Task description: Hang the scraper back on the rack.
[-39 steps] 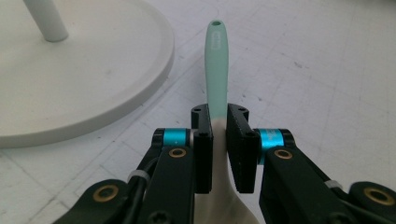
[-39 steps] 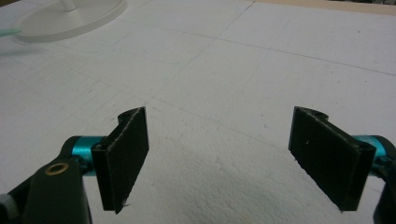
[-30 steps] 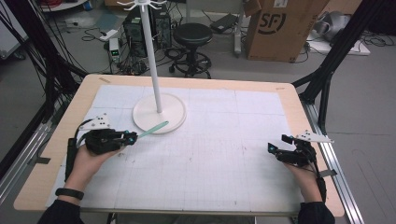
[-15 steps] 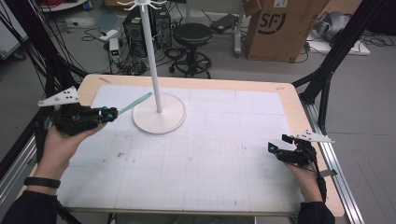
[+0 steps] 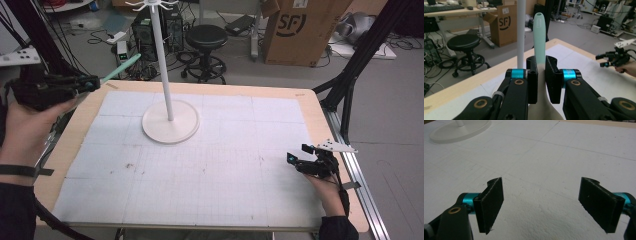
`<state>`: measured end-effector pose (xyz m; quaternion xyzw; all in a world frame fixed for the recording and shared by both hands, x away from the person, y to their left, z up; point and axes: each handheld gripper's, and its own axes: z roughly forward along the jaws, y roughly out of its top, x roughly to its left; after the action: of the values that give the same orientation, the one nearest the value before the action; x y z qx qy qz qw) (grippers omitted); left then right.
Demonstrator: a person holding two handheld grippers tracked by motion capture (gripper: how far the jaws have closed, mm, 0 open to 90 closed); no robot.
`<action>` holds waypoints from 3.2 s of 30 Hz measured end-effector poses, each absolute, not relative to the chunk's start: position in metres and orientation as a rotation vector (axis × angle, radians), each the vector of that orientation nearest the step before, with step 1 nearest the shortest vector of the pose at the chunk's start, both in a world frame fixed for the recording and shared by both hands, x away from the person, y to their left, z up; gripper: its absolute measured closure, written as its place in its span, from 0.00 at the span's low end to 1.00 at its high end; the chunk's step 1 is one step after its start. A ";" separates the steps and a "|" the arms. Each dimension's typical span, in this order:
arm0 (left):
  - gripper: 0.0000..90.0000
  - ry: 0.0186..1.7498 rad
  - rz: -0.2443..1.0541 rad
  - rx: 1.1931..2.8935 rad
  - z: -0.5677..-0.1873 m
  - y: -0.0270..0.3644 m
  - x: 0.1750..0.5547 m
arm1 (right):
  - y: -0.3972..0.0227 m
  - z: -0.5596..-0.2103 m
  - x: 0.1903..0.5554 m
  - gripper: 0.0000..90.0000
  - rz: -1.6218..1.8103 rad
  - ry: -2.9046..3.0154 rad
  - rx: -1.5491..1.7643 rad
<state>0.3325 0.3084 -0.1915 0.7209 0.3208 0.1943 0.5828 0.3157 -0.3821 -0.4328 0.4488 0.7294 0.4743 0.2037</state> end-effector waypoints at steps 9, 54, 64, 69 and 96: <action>0.90 0.754 0.461 1.684 -0.158 0.306 0.340 | -0.382 -0.433 0.316 0.22 1.316 2.040 1.261; 0.90 0.758 0.521 1.664 -0.123 0.299 0.361 | -0.384 -0.434 0.316 0.22 1.323 2.040 1.270; 0.90 0.747 0.511 1.693 -0.130 0.290 0.366 | -0.384 -0.433 0.316 0.22 1.325 2.038 1.266; 0.90 0.754 0.524 1.705 -0.132 0.287 0.367 | -0.384 -0.434 0.316 0.22 1.321 2.041 1.270; 0.44 0.738 0.587 1.729 -0.171 0.280 0.360 | -0.385 -0.433 0.315 0.22 1.325 2.038 1.263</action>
<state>0.3604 0.2805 -0.1710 0.7313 0.3122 0.2485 0.5531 0.3154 -0.3854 -0.4332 0.4517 0.7291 0.4739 0.1996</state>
